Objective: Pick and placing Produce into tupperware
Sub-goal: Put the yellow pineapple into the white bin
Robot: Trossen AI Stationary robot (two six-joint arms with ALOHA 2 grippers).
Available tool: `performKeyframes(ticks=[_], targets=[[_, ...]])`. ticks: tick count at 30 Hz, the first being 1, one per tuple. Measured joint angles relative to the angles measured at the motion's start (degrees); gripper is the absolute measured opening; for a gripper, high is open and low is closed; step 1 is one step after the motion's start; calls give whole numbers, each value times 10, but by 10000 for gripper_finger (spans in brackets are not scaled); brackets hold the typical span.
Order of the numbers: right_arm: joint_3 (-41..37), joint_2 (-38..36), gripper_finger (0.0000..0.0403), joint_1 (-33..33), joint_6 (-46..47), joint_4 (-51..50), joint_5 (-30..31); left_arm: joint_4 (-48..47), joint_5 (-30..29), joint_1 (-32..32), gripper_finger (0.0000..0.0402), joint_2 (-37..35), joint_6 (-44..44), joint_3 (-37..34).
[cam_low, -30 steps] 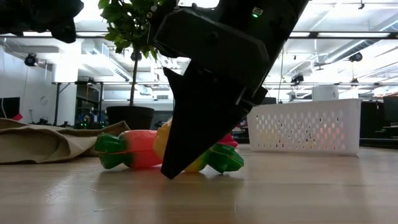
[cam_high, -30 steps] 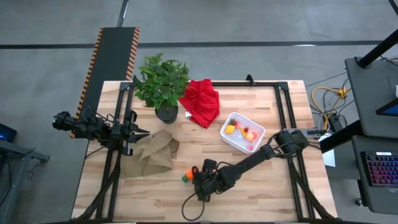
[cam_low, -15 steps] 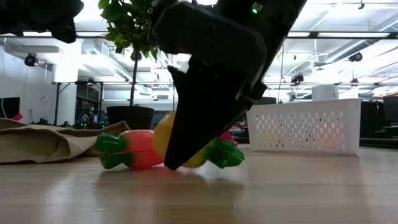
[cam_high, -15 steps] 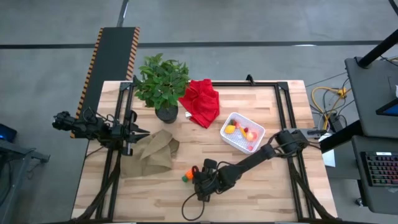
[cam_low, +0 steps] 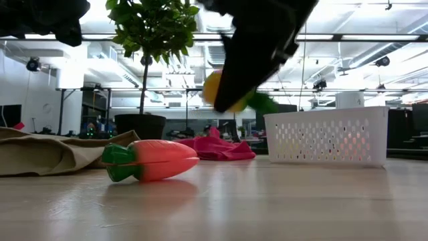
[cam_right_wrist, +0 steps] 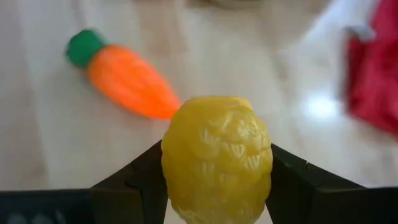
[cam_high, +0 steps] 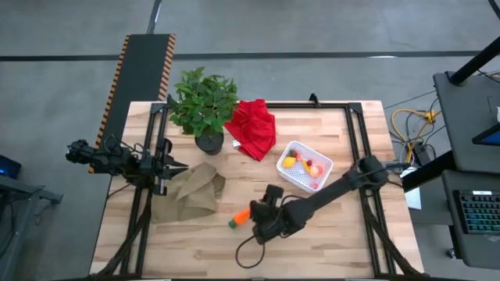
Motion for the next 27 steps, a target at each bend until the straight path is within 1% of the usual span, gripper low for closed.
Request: performKeyframes(ticks=[5, 8, 10, 14, 16, 22, 25, 27], targets=[[-34, -74, 192, -2, 19, -47, 64, -1, 0, 0, 15, 1, 0, 0], [-78, -137, 191, -3, 24, -47, 75, 0, 1, 0, 15, 1, 0, 0], [-117, -182, 190, -2, 20, -34, 75, 0, 1, 0, 15, 1, 0, 0], [-213, -274, 189, 6, -39, 41, 66, 0, 1, 0, 15, 1, 0, 0], [-264, -324, 189, 6, -49, 78, 59, 0, 1, 0, 15, 1, 0, 0], [-412, -476, 189, -16, 17, 97, 69, 0, 1, 0, 15, 1, 0, 0], [-474, -536, 189, -35, 52, 98, 68, 0, 1, 0, 15, 1, 0, 0], [-508, -562, 189, -50, 72, 99, 68, 0, 1, 0, 15, 0, 0, 0]])
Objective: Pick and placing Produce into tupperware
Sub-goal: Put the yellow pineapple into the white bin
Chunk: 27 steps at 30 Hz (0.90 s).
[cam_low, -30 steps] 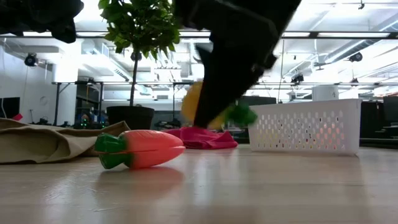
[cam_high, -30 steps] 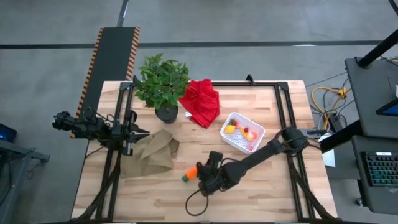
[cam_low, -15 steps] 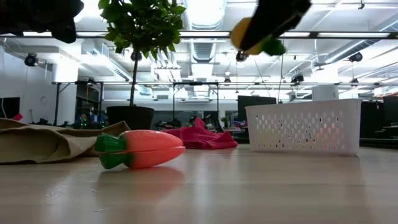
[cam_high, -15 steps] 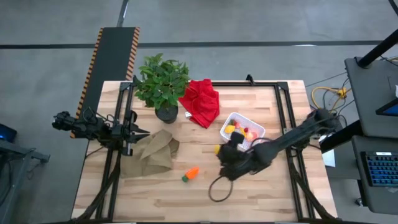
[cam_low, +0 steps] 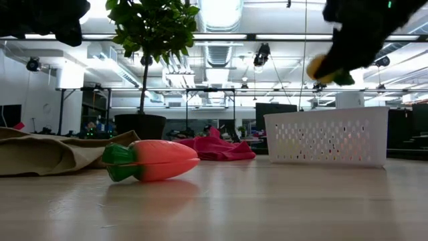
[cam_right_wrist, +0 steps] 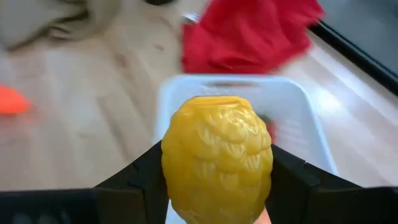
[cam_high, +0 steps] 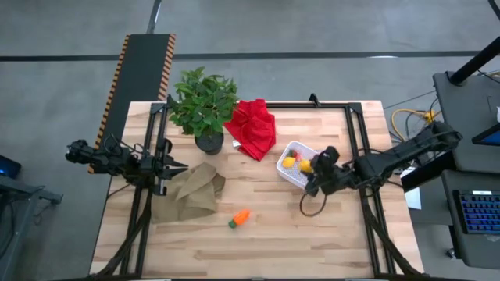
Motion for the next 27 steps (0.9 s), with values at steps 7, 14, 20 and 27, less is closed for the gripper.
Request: performKeyframes(ticks=[7, 14, 20, 27], targets=[[-71, -23, 188, -40, -4, 57, -14, 0, 0, 0, 15, 0, 0, 0], [-76, 21, 188, -90, -22, 65, -66, 0, 0, 0, 15, 0, 0, 0], [-76, 63, 189, -120, -49, 86, -111, 0, 0, 0, 15, 0, 0, 0], [-76, 87, 191, -146, -68, 106, -169, 0, 0, 0, 15, 0, 0, 0]])
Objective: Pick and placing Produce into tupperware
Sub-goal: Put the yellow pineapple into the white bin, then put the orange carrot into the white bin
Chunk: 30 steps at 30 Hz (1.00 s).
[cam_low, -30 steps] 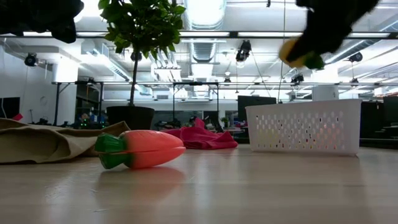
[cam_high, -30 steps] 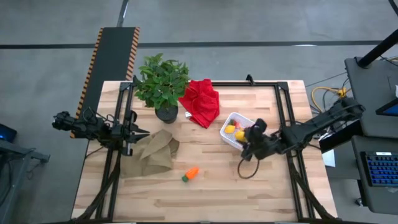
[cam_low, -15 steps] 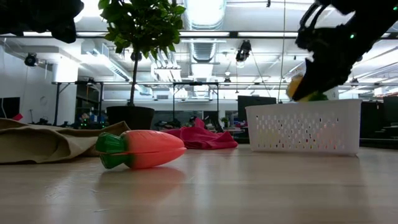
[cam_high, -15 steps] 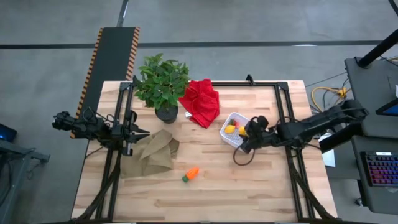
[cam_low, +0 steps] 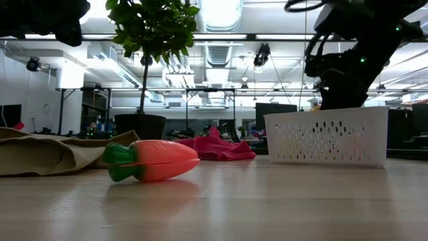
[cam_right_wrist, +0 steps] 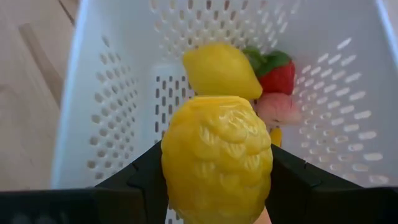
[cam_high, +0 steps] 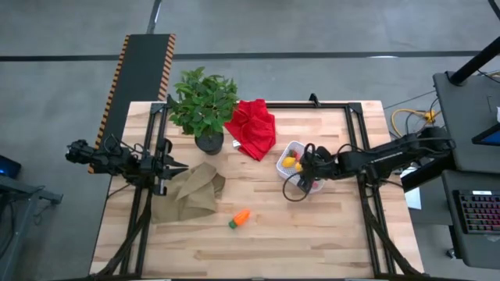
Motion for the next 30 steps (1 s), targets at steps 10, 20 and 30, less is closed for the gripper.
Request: performKeyframes(ticks=[10, 20, 30], targets=[[0, 9, 207, -10, 0, 36, -16, 0, 0, 0, 15, 0, 0, 0], [29, 9, 310, -10, -11, 16, -7, 0, 0, 0, 15, 0, 0, 0], [171, 4, 339, 30, -79, 39, -23, 0, 0, 0, 15, 0, -1, 0]])
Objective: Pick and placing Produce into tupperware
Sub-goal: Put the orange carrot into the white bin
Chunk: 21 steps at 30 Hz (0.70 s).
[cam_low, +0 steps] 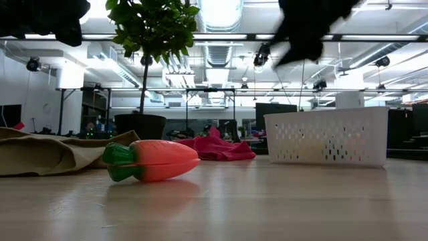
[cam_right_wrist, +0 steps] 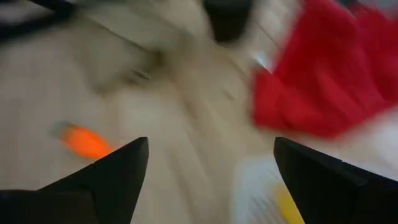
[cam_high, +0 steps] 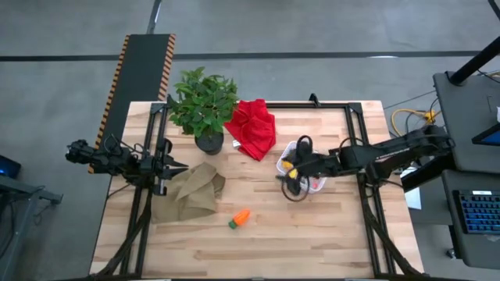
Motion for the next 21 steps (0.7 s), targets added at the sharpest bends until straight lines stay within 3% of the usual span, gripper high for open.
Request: performKeyframes(ticks=[6, 12, 21], targets=[[100, 54, 330, 82, -87, 51, -5, 0, 0, 0, 15, 0, 0, 0], [227, 188, 329, 127, -179, 41, -27, 0, 0, 0, 15, 0, 0, 0], [436, 406, 329, 114, -231, -181, -50, 0, 0, 0, 15, 0, -1, 0]])
